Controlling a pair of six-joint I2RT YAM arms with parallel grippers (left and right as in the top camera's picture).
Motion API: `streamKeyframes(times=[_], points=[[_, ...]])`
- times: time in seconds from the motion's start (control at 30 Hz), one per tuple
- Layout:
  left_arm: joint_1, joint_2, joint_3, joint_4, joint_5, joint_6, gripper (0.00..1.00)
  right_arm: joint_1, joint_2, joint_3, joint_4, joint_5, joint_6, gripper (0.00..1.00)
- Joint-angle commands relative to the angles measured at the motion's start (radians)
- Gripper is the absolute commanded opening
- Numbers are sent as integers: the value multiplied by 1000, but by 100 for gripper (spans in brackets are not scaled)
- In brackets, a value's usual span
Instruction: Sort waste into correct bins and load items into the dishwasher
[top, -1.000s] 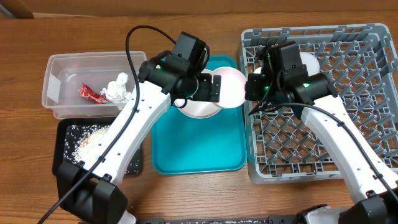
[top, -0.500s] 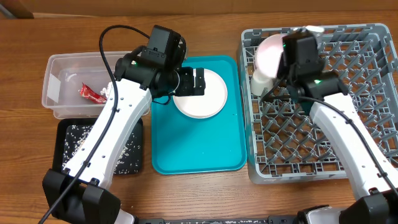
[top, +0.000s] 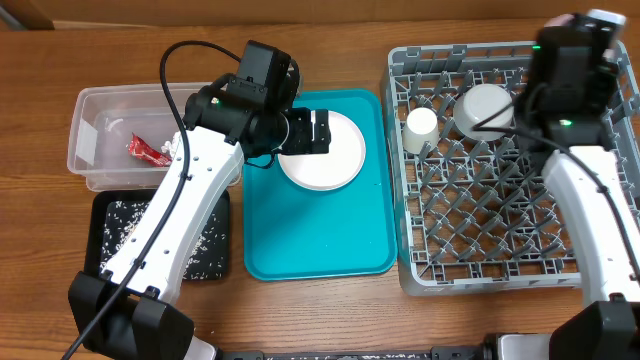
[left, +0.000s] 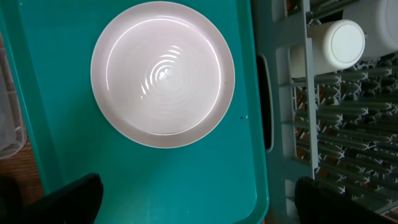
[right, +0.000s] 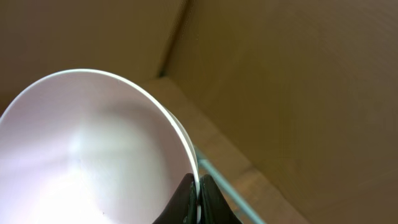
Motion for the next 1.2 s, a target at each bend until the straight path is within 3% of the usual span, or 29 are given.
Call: streamKeyframes(times=[0.0,0.53,1.17], points=[[-2,-23,25,-3,17,8,100,-75,20,16,-6,32,-30,4],[-3,-23,25,-3,15,8,100,-348,66,15,-49,-11,-39,4],[-3,-23,25,-3,16,8,100,-356,270,15,3,-37,-420,4]])
